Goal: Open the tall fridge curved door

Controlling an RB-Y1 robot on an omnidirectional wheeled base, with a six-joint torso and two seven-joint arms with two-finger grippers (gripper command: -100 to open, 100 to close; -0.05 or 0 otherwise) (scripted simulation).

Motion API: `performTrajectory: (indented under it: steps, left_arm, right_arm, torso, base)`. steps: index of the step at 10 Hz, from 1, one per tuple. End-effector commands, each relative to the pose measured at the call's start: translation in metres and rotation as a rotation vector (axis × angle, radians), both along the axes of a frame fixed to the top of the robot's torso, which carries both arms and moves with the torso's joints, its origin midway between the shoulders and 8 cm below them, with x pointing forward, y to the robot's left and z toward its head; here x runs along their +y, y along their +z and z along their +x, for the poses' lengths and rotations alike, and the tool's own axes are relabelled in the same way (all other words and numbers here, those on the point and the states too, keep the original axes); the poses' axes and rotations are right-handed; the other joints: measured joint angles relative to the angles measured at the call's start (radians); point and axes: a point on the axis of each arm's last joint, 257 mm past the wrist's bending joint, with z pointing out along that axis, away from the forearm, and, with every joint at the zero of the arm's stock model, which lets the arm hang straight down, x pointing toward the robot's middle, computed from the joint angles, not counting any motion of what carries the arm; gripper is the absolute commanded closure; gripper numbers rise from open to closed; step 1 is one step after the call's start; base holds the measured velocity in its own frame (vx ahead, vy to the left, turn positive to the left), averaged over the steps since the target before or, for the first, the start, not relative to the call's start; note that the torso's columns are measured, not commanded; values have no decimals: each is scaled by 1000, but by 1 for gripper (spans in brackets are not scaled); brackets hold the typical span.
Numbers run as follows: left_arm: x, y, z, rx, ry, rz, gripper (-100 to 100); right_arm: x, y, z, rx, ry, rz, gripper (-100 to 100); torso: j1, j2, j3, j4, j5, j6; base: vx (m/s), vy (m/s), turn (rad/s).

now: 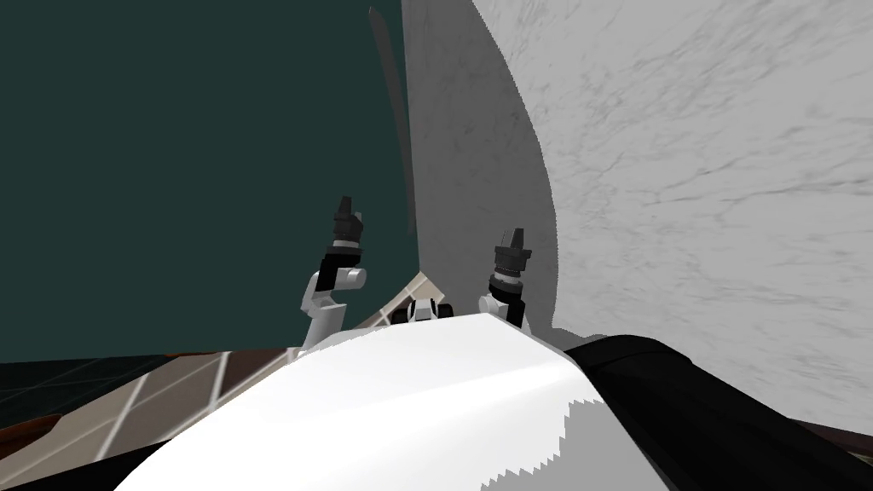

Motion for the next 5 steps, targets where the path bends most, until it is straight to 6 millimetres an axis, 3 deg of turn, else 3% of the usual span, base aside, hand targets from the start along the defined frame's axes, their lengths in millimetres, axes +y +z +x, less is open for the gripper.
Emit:
performTrajectory:
  steps: [1, 2, 4, 5]
  left_arm:
    - [-8, 13, 12, -10, -13, 3, -100]
    - [-9, 2, 30, 41, -12, 7, -100]
    - [-15, 17, 31, 10, -23, 7, -100]
    - [-17, 9, 50, 57, -24, 13, -100]
  right_arm:
    - [0, 0, 0, 0, 0, 0, 0]
    - [0, 0, 0, 0, 0, 0, 0]
    - [0, 0, 0, 0, 0, 0, 0]
    - [0, 0, 0, 0, 0, 0, 0]
  torso:
    - [-1, 0, 0, 0, 0, 0]
    - [-2, 1, 0, 0, -1, 0]
    - [-1, 1, 0, 0, 0, 0]
    - [-3, 1, 0, 0, -1, 0]
  base:
    - [0, 25, 1]
    - [2, 43, -59]
    - [-1, 29, -29]
    - [-4, 34, -58]
